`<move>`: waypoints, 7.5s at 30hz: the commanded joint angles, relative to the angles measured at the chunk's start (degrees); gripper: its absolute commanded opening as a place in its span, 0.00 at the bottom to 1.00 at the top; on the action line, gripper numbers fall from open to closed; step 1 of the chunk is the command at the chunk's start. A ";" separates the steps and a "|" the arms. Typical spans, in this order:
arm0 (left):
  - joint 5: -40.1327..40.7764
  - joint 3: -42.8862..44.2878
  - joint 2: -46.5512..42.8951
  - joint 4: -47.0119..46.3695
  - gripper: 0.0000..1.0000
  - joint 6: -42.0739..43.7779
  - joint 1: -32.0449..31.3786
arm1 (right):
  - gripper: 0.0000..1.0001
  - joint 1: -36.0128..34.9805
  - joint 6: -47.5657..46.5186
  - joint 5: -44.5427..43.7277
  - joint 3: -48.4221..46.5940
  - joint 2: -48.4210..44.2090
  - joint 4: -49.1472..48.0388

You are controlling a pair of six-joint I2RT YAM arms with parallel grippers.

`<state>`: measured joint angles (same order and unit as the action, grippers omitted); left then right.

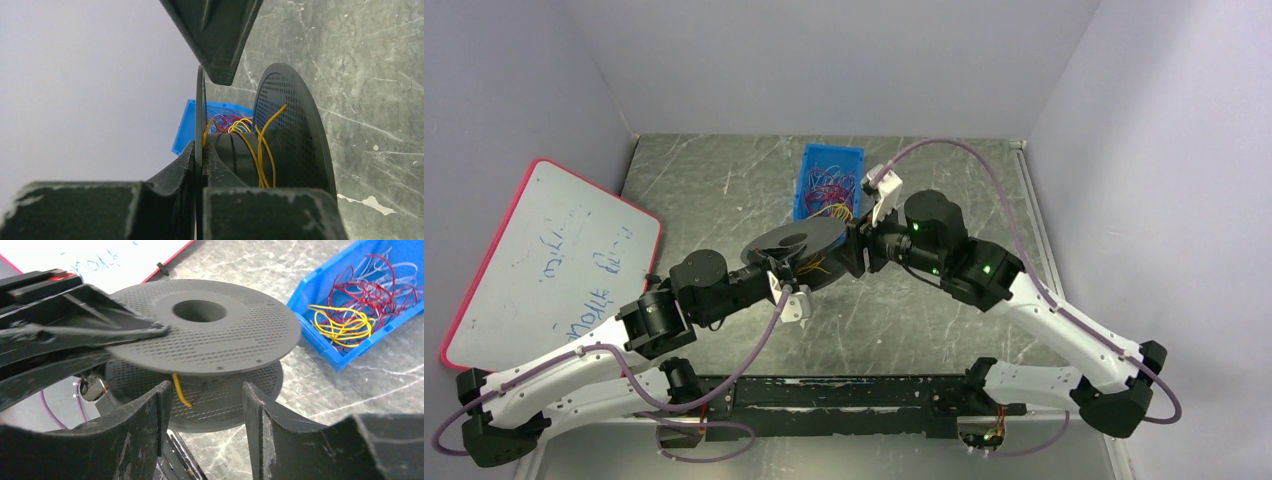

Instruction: Wrap the cables

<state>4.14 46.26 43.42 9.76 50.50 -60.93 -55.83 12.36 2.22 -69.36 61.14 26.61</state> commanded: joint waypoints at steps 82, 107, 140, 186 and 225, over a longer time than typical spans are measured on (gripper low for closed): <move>-19.69 2.49 -9.69 -5.29 0.07 -6.65 -0.36 | 0.00 6.60 6.73 -5.49 29.72 -8.07 -22.37; -22.30 3.01 -2.00 -10.96 0.07 -8.63 -0.33 | 0.00 7.79 8.36 0.56 34.86 -9.36 -23.46; 8.98 3.18 4.61 -3.80 0.07 -4.15 -0.33 | 0.48 7.87 1.97 -13.55 26.08 -16.33 -9.66; 55.73 10.79 51.29 -1.73 0.07 -19.75 -3.96 | 0.58 7.93 7.97 -35.88 25.50 -22.71 -2.69; 47.51 21.47 64.27 11.65 0.99 -39.11 -12.57 | 0.60 7.85 11.64 -35.13 24.37 -27.01 3.08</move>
<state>53.58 65.58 108.95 21.43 12.56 -72.77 -47.86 22.94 -32.40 -43.35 35.00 28.64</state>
